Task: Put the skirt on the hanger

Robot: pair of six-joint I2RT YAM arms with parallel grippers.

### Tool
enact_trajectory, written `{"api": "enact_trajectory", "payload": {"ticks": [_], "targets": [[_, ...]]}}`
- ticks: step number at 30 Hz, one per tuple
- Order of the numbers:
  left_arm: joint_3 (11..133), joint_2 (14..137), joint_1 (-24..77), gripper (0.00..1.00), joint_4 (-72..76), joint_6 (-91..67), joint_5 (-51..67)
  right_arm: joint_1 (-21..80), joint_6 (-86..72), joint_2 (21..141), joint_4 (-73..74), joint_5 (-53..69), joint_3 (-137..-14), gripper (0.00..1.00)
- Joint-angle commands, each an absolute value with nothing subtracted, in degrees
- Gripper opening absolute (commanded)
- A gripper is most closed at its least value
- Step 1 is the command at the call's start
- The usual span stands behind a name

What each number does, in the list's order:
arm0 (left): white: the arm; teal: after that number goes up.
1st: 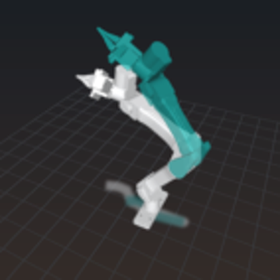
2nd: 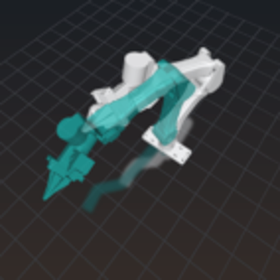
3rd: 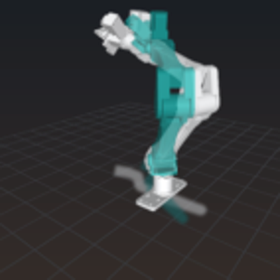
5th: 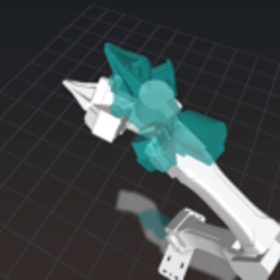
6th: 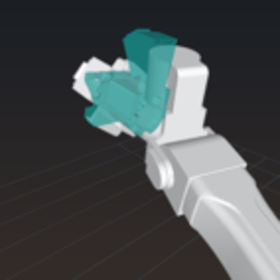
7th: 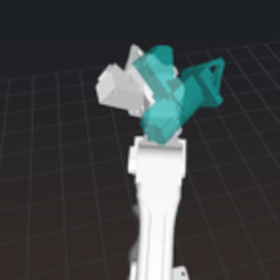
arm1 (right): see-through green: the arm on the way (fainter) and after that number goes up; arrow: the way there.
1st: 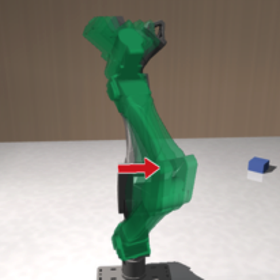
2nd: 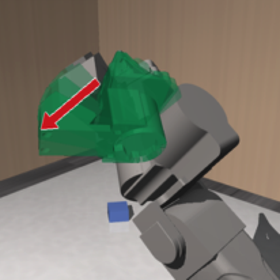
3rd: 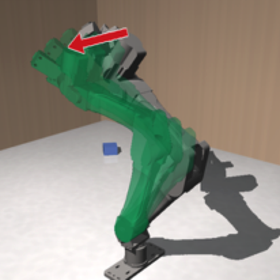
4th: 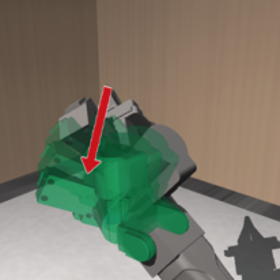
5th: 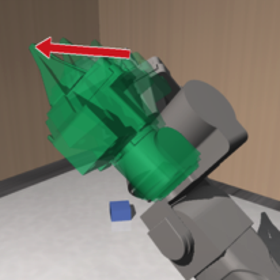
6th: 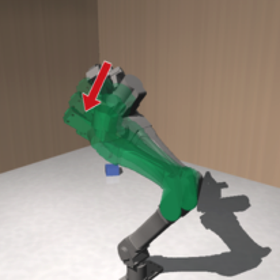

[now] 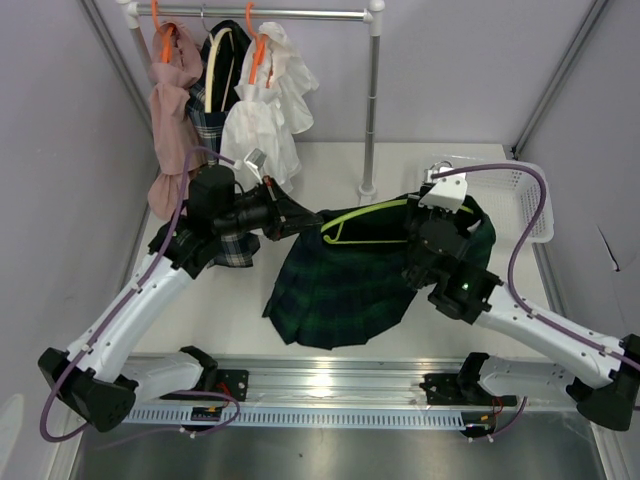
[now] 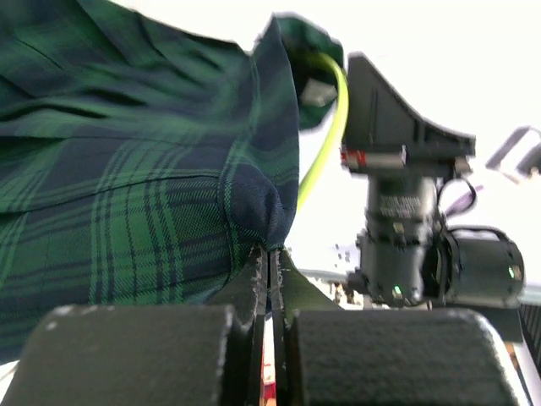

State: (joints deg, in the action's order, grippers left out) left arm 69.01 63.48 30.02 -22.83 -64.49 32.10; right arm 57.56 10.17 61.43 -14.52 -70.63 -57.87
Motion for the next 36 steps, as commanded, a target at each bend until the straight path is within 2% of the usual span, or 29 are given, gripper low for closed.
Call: {"api": "enact_trajectory", "payload": {"ticks": [1,6,14,19,27,28,31,33,34,36], "targets": [[70.8,65.4,30.5,0.00,-9.1,-68.1,28.5,62.6,-4.2,60.2,5.2,-49.5,-61.9,0.00],[70.0,65.7,30.5,0.00,-9.0,-67.5,27.4,61.8,-11.1,57.1,13.1,-35.2,-62.9,0.00],[70.0,65.0,30.6,0.00,-9.6,-66.0,26.4,57.0,-16.1,56.3,21.0,-19.6,-67.4,0.00],[69.6,64.1,30.6,0.00,-10.3,-65.0,25.9,54.7,-16.6,56.4,23.8,-20.0,-68.6,0.00],[65.8,61.2,30.6,0.00,-16.8,-55.4,24.3,51.6,-18.4,53.4,22.9,-22.4,-61.1,0.00],[65.4,60.1,30.6,0.02,-18.1,-52.1,23.5,51.3,-18.6,53.2,22.9,-22.4,-60.3,0.00],[65.1,59.0,31.4,0.26,-25.2,-42.2,22.4,51.2,-19.4,51.4,21.5,-22.9,-57.7,0.00],[65.6,58.5,32.1,0.35,-29.7,-36.9,20.8,51.1,-19.5,50.5,21.3,-22.8,-57.0,0.00],[65.4,57.1,33.0,0.43,-32.6,-32.3,18.5,51.1,-19.4,50.4,21.5,-22.8,-57.0,0.00],[63.6,55.7,33.5,0.48,-34.3,-28.8,17.8,51.1,-19.2,50.3,22.6,-23.2,-57.0,0.00]]}}
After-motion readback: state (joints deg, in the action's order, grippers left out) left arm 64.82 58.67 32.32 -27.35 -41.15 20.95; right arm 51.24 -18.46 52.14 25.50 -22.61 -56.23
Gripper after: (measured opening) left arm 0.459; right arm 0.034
